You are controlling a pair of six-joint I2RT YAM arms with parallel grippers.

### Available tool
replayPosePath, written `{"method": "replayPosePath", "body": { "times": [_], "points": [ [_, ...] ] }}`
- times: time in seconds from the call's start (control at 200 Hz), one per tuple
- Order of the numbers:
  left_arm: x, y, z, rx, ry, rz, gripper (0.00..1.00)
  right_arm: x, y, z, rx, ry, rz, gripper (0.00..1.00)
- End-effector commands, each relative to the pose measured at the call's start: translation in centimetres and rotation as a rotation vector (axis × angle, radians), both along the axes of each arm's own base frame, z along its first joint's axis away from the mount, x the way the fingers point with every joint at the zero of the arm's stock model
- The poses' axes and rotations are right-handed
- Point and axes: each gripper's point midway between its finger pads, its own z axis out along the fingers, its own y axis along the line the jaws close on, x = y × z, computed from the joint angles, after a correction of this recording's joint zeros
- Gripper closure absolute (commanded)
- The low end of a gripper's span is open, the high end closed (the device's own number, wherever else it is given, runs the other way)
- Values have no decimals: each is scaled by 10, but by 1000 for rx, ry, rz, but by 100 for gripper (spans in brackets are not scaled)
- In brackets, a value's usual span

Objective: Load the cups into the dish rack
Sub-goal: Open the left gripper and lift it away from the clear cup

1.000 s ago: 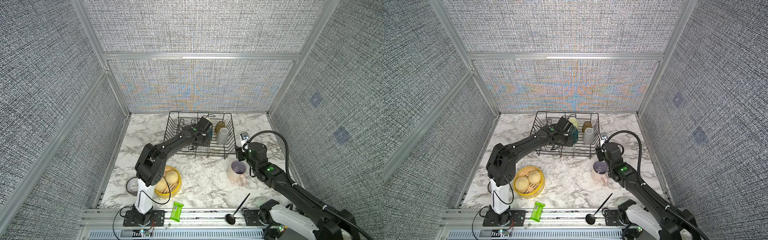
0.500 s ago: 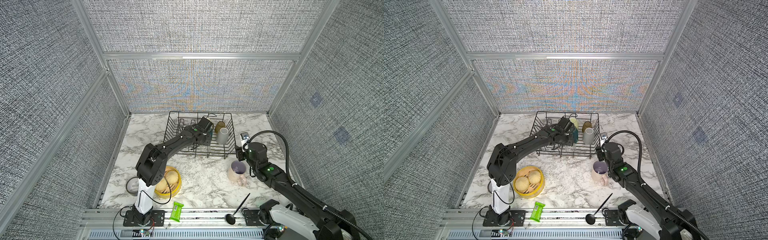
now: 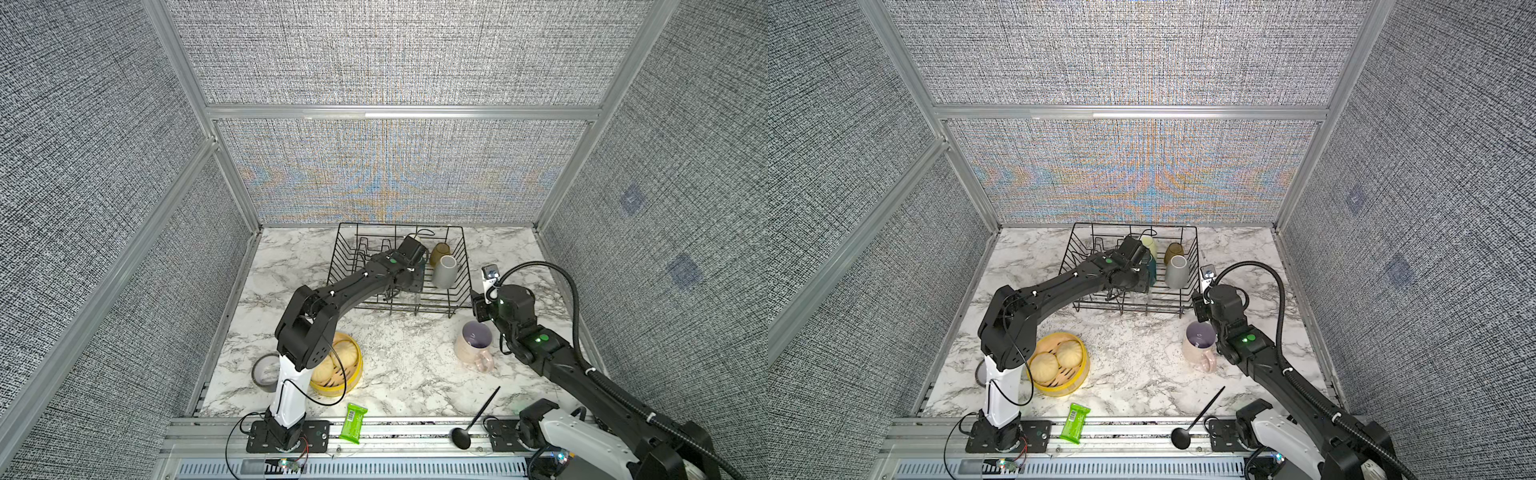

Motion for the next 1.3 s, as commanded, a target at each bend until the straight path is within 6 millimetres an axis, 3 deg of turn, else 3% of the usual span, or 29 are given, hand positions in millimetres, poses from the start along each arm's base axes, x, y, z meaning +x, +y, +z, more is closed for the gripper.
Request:
{"method": "replayPosePath", "body": {
  "times": [0.0,0.49,0.52,0.725,0.87,0.96,1.096,1.296],
  "points": [
    [-4,6,5,23,-2,-5,36,1,-3,3,-2,-19,-13,39],
    [-4,11,16,39,-31,-5,30,0,-3,5,9,-19,-15,39],
    [-5,12,31,20,-53,-6,30,0,-3,5,14,-15,-18,39],
    [-8,18,63,-5,-107,-13,28,-7,-11,10,96,52,-103,38],
    [-18,21,87,-43,-133,-34,28,-29,-29,1,264,216,-304,35],
    [-27,26,97,-67,-140,-55,28,-49,-29,-13,322,348,-354,34],
    [-46,36,105,-101,-149,-81,28,-72,-17,-34,314,510,-284,34],
    [-79,62,107,-116,-146,-96,28,-99,-17,-54,267,672,-275,33]
  ]
}}
